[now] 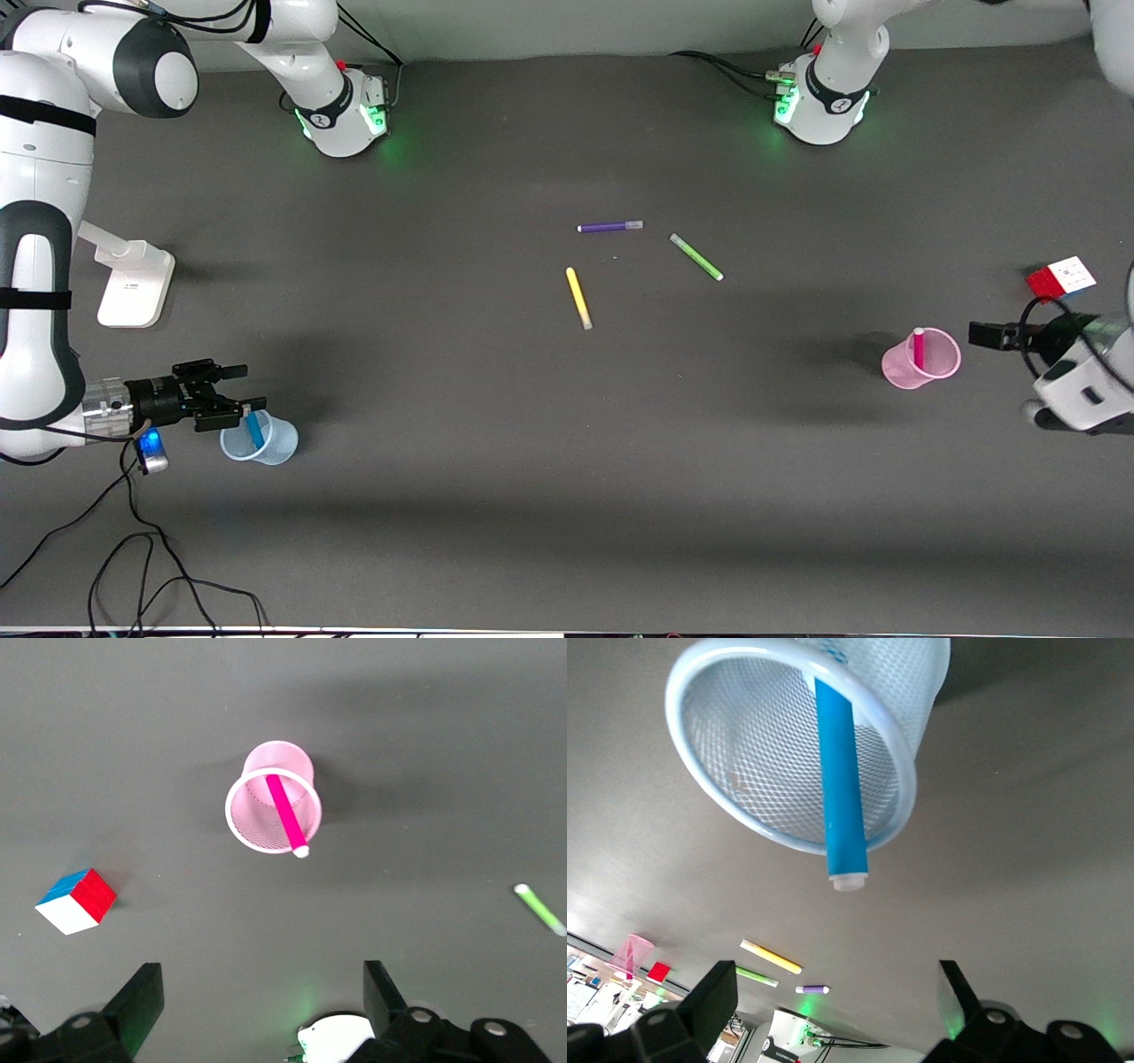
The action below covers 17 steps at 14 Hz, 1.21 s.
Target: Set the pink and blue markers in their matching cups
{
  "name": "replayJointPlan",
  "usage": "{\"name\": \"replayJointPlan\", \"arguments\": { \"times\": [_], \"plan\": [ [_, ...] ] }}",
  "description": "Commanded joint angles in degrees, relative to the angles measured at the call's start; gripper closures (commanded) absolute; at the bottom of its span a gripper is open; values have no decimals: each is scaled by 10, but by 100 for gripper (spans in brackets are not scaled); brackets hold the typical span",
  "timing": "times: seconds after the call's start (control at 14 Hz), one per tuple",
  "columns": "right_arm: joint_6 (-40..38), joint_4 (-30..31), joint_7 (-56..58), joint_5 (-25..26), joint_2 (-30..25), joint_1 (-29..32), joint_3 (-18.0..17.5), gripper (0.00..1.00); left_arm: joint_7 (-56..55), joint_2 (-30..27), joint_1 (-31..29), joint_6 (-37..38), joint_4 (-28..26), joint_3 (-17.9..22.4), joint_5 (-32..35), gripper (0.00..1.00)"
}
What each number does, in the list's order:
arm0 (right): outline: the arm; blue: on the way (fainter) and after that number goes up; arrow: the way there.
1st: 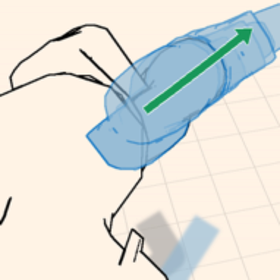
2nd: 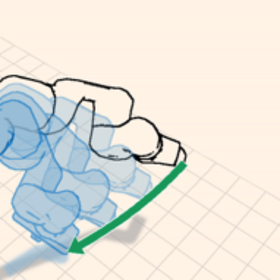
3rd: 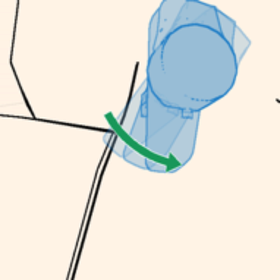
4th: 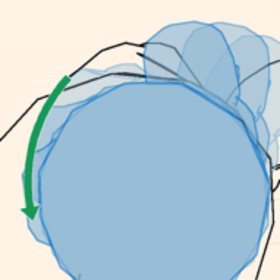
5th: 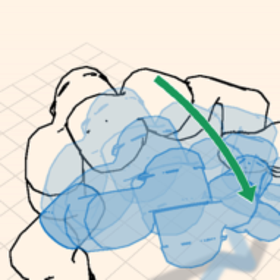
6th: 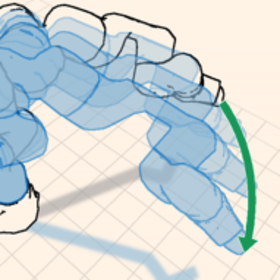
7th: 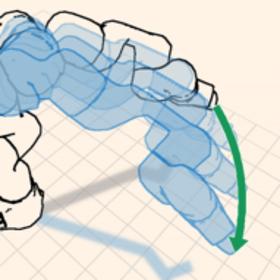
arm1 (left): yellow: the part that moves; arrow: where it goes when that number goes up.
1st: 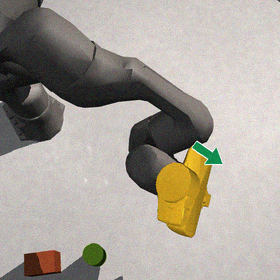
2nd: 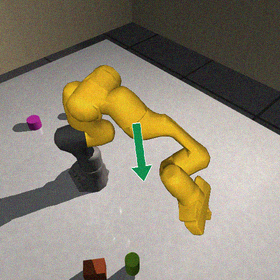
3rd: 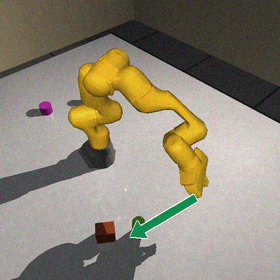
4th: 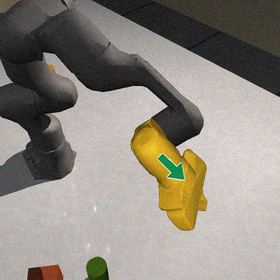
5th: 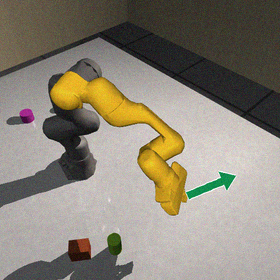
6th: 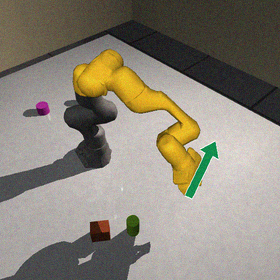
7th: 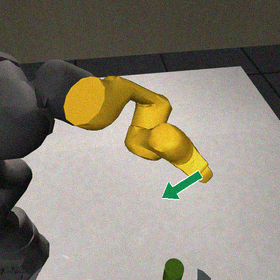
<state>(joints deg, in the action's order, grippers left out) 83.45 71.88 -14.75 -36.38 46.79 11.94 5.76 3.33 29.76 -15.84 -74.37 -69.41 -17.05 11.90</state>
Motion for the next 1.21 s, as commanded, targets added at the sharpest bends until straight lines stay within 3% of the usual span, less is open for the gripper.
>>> {"name": "replayJointPlan", "arguments": {
  "times": [0.0, 0.29, 0.5, 0.64, 0.79, 0.86, 1.14],
  "plan": [
    [-1, -4, 1, 16, -22, -12, 1, 0, -9, -66, -1, -31, -57, -4, -14, 0],
    [-3, 80, 15, 142, -140, -40, 1, 0, 0, -161, -9, -102, -155, -2, -43, 0],
    [35, 154, 47, 193, -236, -53, 2, 0, 0, -229, -7, -156, -221, 6, -78, 0],
    [66, 216, 90, 246, -314, -63, 1, 0, 1, -273, 54, -189, -266, 69, -100, 0],
    [98, 291, 126, 280, -406, -66, 1, 0, 1, -289, 155, -195, -275, 168, -110, 0],
    [115, 320, 142, 286, -449, -67, 2, 0, 1, -290, 179, -191, -270, 189, -110, 0],
    [115, 327, 154, 338, -542, -103, 1, 0, -3, -291, 185, -173, -253, 184, -110, 0]
  ]
}}
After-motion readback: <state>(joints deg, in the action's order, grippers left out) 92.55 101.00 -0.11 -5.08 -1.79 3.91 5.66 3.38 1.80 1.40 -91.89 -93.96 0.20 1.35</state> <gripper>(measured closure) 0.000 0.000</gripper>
